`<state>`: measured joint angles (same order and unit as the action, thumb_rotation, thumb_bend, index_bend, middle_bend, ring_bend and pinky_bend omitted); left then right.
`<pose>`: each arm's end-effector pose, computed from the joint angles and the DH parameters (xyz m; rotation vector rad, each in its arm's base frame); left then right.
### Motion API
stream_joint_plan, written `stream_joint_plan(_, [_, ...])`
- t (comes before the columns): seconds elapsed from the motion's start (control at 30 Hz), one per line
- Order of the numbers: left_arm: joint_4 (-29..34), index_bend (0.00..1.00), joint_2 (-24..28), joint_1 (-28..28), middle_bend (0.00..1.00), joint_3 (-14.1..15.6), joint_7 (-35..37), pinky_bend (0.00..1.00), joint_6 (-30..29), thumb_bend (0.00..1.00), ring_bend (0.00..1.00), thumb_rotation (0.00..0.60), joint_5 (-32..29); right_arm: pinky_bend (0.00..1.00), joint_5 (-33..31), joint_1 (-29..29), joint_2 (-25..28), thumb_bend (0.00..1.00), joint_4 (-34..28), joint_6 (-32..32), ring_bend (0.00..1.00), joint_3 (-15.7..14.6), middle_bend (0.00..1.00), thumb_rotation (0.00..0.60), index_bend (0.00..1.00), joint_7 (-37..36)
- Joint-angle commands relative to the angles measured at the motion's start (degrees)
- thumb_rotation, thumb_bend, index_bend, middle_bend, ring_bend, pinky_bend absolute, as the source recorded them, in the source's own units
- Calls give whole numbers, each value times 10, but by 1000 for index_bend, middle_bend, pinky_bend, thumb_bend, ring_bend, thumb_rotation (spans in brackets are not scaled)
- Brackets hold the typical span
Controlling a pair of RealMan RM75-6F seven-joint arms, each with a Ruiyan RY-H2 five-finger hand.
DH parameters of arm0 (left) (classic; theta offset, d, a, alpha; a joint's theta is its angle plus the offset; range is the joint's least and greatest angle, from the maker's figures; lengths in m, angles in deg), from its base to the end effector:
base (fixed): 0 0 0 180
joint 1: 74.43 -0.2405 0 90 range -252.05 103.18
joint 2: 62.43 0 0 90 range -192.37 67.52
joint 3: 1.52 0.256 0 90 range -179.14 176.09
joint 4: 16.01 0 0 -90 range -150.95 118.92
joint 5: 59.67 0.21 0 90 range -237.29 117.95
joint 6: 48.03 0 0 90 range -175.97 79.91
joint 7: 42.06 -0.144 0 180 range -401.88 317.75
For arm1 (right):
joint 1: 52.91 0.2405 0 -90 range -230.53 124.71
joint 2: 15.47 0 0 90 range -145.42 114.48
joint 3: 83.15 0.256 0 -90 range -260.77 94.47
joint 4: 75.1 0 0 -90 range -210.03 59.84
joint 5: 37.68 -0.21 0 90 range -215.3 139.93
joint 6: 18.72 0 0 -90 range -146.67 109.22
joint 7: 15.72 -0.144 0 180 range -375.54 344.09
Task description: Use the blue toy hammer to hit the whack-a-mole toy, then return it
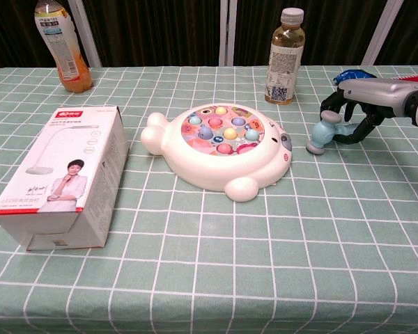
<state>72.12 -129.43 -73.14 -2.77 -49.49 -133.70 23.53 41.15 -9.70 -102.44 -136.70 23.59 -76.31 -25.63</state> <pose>-0.3393 0.1550 0.1502 -1.3673 -0.8584 -0.7063 -0.2312 -0.3907 0.0070 1.9071 -1.0414 0.7871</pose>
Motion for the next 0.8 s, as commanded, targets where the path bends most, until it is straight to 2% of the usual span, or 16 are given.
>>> stream_joint_plan(0.03, [-1, 171, -1, 0, 71, 0, 1, 0, 0, 0, 0, 600, 0, 352, -1, 0, -1, 298, 1, 0, 291, -1, 465, 600, 516, 1])
stream_joint_plan(0.17, [-3, 171, -2, 0, 72, 1, 2, 0, 1, 0, 0, 600, 0, 378, -4, 0, -5, 309, 6, 3, 312, 0, 483, 600, 543, 3])
stream_joint_plan(0.3, [-4, 171, -2, 0, 71, 1, 4, 0, 2, 0, 0, 600, 0, 440, 0, -2, -11, 355, 16, 15, 353, 0, 519, 600, 598, -3])
stream_joint_plan(0.53, [-4, 168, -2, 0, 71, 1, 4, 0, 4, 0, 0, 600, -1, 489, 23, -1, -1, 418, 23, 28, 399, -8, 556, 600, 650, -31])
stream_joint_plan(0.67, [-3, 167, -1, -1, 71, 2, 3, 0, 3, 0, 0, 600, 0, 527, 40, -2, 14, 461, 9, 45, 428, -12, 577, 600, 678, -54])
stream_joint_plan(0.8, [-2, 167, 1, -3, 71, 2, 2, 0, -2, 0, 0, 600, 1, 550, 55, -3, 49, 507, -32, 57, 450, -15, 594, 600, 696, -75])
